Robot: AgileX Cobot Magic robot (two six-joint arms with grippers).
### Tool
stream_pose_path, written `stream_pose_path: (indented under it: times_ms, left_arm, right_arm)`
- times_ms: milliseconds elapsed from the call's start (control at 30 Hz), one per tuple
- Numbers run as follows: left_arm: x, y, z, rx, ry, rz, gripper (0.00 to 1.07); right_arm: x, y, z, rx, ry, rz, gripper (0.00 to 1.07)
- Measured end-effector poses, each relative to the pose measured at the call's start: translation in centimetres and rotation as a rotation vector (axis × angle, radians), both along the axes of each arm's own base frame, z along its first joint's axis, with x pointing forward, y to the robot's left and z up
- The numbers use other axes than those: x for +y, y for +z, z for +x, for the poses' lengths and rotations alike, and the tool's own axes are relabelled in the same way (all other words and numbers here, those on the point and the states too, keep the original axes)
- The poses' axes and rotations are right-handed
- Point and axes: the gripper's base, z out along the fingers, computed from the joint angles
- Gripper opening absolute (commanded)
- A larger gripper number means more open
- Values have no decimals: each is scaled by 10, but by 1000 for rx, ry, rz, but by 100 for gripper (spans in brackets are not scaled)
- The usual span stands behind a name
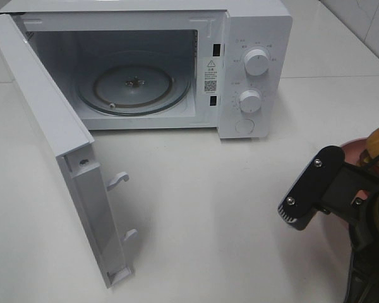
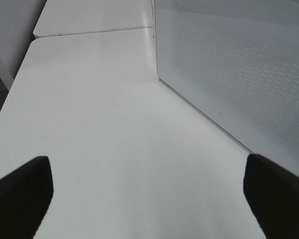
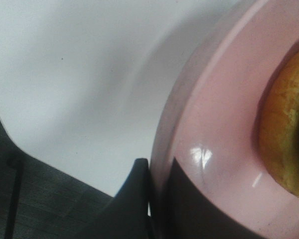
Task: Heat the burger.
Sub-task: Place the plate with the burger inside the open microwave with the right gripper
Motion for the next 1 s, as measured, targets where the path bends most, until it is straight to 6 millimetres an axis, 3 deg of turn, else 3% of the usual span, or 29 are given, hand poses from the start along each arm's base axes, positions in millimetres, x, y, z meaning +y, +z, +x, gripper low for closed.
stream_pose_path:
  times_ms: [667,1000]
  left_arm:
    - [0,0,0,0,0,0,96]
    - [0,0,0,0,0,0,96]
  right_arm:
    - [13,0,-3,36,409,-92,0]
    - [28,4,6,-78,675,-77,0]
